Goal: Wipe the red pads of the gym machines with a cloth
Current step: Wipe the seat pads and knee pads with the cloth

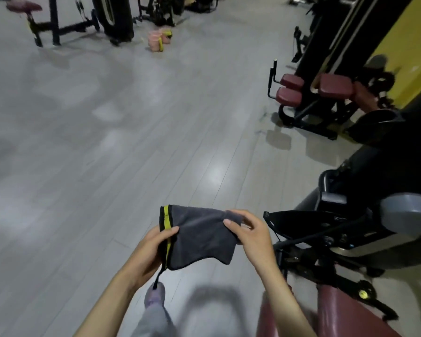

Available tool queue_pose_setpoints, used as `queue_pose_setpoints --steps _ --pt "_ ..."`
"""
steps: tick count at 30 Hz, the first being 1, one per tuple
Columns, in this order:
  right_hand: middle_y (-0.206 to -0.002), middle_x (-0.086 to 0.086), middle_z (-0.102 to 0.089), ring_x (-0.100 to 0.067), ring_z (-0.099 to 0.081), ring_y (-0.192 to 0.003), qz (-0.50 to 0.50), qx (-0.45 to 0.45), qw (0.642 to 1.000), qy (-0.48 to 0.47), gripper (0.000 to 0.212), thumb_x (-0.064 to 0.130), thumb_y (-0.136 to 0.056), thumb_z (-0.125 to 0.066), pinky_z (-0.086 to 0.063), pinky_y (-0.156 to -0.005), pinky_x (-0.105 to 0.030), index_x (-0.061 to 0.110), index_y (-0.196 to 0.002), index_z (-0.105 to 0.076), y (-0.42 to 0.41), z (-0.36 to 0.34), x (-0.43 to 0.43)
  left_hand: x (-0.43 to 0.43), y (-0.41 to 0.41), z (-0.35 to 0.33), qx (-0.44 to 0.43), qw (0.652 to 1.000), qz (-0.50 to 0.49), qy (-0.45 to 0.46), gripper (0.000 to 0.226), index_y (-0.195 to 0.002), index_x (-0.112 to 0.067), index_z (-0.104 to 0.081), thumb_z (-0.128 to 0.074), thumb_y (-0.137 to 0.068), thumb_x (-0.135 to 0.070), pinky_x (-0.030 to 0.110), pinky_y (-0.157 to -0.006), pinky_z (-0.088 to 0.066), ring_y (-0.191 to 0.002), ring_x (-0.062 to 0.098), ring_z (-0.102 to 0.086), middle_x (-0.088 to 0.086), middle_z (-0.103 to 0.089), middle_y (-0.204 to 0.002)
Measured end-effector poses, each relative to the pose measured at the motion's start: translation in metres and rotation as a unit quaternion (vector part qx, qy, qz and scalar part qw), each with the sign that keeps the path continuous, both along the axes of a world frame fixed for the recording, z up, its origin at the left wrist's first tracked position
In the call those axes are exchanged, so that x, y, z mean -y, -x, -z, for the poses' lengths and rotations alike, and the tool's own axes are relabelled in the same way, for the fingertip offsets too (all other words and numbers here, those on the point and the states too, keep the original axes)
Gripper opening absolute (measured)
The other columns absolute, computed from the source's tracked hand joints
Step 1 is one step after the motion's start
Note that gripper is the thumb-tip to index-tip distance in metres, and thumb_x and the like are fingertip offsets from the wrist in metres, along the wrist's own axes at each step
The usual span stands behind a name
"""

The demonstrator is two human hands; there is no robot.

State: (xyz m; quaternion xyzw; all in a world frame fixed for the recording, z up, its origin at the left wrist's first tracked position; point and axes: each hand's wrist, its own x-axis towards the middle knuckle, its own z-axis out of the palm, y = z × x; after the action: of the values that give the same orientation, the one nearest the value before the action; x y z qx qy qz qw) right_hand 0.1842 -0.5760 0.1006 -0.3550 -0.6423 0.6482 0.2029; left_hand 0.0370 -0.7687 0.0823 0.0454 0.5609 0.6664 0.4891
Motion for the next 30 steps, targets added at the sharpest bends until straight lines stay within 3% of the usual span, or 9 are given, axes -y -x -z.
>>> queue_pose_setpoints --steps 5,9,12,16,20,24,28,30 --pt "-0.096 0.002 -0.078 -0.015 -0.075 -0.093 0.12 -0.004 0.992 -0.038 0.021 0.011 -0.086 -0.081 -0.059 -0.081 -0.029 0.022 -0.102 -0.075 0.094 0.006 -0.059 -0.088 0.103 0.0 -0.076 0.996 0.037 0.025 0.028 -0.119 -0.011 -0.071 -0.064 -0.098 -0.027 0.031 -0.083 -0.055 -0.108 0.024 -0.072 0.006 -0.076 -0.114" --pt "-0.095 -0.005 -0.077 -0.019 -0.075 -0.091 0.206 -0.027 0.978 -0.012 0.038 0.013 -0.082 -0.086 -0.061 -0.079 -0.032 0.032 -0.111 -0.07 0.152 -0.001 -0.118 -0.171 0.17 -0.009 -0.081 0.995 0.046 0.025 0.027 -0.113 -0.01 -0.074 -0.069 -0.094 -0.029 0.034 -0.084 -0.057 -0.101 0.023 -0.075 0.007 -0.078 -0.107" --pt "-0.085 0.0 -0.075 -0.018 -0.074 -0.087 0.272 -0.056 0.961 0.004 0.044 0.008 -0.082 -0.084 -0.06 -0.077 -0.028 0.028 -0.117 -0.067 0.185 -0.009 -0.167 -0.239 0.211 -0.019 -0.116 0.988 0.102 0.027 0.031 -0.113 -0.013 -0.074 -0.078 -0.087 -0.029 0.027 -0.075 -0.059 -0.098 0.02 -0.075 0.002 -0.079 -0.104" --pt "-0.098 -0.013 -0.076 -0.022 -0.076 -0.095 0.342 -0.091 0.935 0.014 0.043 0.008 -0.089 -0.077 -0.061 -0.078 -0.027 0.026 -0.125 -0.062 0.224 -0.01 -0.241 -0.328 0.264 -0.024 -0.128 0.97 0.203 0.041 0.047 -0.118 -0.02 -0.07 -0.088 -0.076 -0.027 0.034 -0.079 -0.061 -0.098 0.018 -0.074 -0.002 -0.078 -0.108" --pt "-0.103 -0.006 -0.075 -0.015 -0.075 -0.093 0.362 -0.051 0.931 0.0 0.034 0.016 -0.1 -0.065 -0.059 -0.072 -0.024 0.029 -0.13 -0.056 0.267 0.01 -0.336 -0.424 0.316 -0.017 -0.087 0.973 0.212 0.024 0.043 -0.121 -0.013 -0.069 -0.083 -0.081 -0.02 0.042 -0.092 -0.059 -0.105 0.025 -0.073 0.006 -0.077 -0.112" --pt "-0.112 0.017 -0.06 -0.001 -0.062 -0.098 0.327 0.027 0.942 -0.073 0.03 0.026 -0.102 -0.06 -0.051 -0.086 -0.028 0.04 -0.126 -0.048 0.327 0.023 -0.434 -0.526 0.374 -0.014 -0.112 0.975 0.186 0.042 0.025 -0.115 -0.011 -0.071 -0.073 -0.092 -0.021 0.03 -0.078 -0.06 -0.1 0.024 -0.075 0.008 -0.078 -0.106" --pt "-0.107 0.013 -0.063 -0.004 -0.063 -0.096 0.305 0.023 0.949 -0.074 0.03 0.028 -0.098 -0.066 -0.051 -0.086 -0.032 0.033 -0.122 -0.048 0.389 0.015 -0.53 -0.616 0.436 -0.017 -0.156 0.974 0.15 0.065 0.034 -0.113 -0.015 -0.072 -0.063 -0.095 -0.042 0.03 -0.07 -0.058 -0.097 0.025 -0.075 0.005 -0.078 -0.102" --pt "-0.103 0.005 -0.066 -0.015 -0.068 -0.095 0.29 0.002 0.956 -0.05 0.028 0.025 -0.097 -0.069 -0.055 -0.082 -0.033 0.028 -0.116 -0.048 0.416 0.008 -0.573 -0.656 0.464 -0.018 -0.166 0.975 0.139 0.056 0.036 -0.115 -0.017 -0.071 -0.06 -0.096 -0.045 0.031 -0.072 -0.058 -0.1 0.026 -0.074 0.005 -0.078 -0.104"
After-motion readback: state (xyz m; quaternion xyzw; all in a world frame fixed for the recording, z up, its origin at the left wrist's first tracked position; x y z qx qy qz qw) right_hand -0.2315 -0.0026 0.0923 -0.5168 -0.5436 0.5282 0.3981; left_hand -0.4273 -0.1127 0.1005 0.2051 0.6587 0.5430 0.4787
